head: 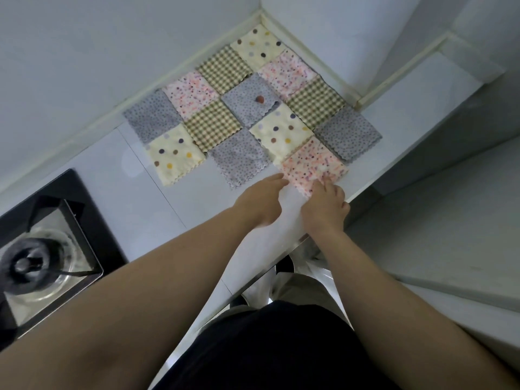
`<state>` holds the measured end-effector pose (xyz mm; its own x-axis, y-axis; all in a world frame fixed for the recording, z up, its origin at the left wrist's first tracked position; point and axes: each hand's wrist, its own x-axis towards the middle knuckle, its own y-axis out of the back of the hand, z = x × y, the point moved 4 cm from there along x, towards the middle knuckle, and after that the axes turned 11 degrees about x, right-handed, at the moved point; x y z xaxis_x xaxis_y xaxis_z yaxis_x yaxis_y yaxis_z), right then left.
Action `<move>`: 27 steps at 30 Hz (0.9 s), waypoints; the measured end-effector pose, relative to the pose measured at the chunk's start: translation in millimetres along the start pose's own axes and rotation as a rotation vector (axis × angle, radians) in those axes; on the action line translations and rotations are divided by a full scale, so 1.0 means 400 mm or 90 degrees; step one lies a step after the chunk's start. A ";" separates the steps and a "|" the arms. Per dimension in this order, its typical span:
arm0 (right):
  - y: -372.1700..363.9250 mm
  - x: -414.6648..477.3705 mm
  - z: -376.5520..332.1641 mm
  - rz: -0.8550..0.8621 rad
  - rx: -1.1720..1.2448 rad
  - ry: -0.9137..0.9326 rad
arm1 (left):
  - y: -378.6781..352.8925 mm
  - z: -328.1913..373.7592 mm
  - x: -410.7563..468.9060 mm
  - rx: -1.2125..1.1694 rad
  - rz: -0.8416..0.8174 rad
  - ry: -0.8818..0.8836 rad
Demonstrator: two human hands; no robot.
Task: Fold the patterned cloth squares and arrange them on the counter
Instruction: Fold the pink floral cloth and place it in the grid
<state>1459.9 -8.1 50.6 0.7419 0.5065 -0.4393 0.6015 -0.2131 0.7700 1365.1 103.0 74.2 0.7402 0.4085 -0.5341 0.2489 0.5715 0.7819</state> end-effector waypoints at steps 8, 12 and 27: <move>0.018 -0.032 -0.065 0.067 0.156 0.012 | -0.016 -0.075 -0.136 -0.176 0.125 0.150; 0.000 -0.093 -0.113 0.043 0.190 0.064 | -0.045 -0.114 -0.240 -0.268 0.176 0.194; -0.359 -0.767 -0.258 -0.048 0.241 0.310 | -0.307 -0.382 -0.986 -0.405 0.413 0.350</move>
<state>1115.4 -46.6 122.7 0.5262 0.8361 -0.1553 0.7765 -0.3979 0.4886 947.1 -19.7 139.8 0.1901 0.9437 -0.2708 -0.5831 0.3304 0.7422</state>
